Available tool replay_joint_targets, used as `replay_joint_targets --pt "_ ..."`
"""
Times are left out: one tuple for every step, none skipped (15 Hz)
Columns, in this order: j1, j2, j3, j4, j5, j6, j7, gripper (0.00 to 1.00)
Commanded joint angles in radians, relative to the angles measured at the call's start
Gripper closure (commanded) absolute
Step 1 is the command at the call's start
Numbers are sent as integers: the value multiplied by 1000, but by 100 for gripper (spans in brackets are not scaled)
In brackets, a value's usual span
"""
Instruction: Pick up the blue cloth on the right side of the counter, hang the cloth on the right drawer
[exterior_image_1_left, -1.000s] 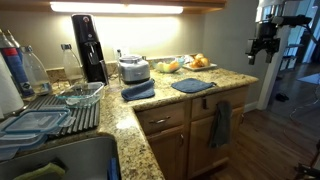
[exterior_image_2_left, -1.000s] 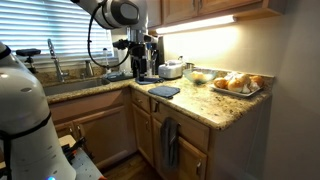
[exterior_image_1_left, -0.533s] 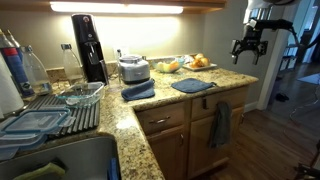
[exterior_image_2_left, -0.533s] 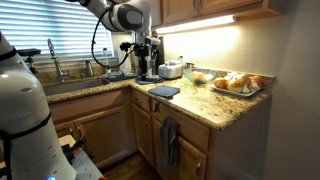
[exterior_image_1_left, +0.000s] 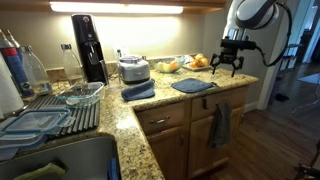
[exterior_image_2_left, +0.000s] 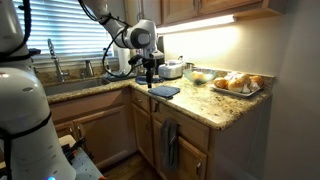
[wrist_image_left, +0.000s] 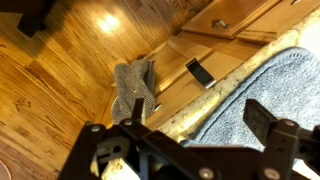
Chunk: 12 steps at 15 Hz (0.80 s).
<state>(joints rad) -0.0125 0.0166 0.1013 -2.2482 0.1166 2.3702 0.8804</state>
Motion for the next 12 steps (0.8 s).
replay_joint_targets --pt "28 26 -24 24 2 -3 10 0" --pt "33 45 -25 42 2 -3 19 0" --pt "36 55 -26 52 3 -3 24 0" --pt "36 57 -26 56 3 -3 25 0" --pt "36 57 -26 57 3 -3 26 0" --pt "36 57 -27 58 3 -3 26 0" --pt "38 71 -32 63 -21 7 59 0" --pt "40 87 -35 71 -25 16 69 0" --pt "42 98 -36 74 -24 24 70 0" --pt "44 112 -40 79 -30 37 78 0" --pt "48 125 -42 83 -26 52 81 0" --pt "54 136 -46 86 -36 76 93 0"
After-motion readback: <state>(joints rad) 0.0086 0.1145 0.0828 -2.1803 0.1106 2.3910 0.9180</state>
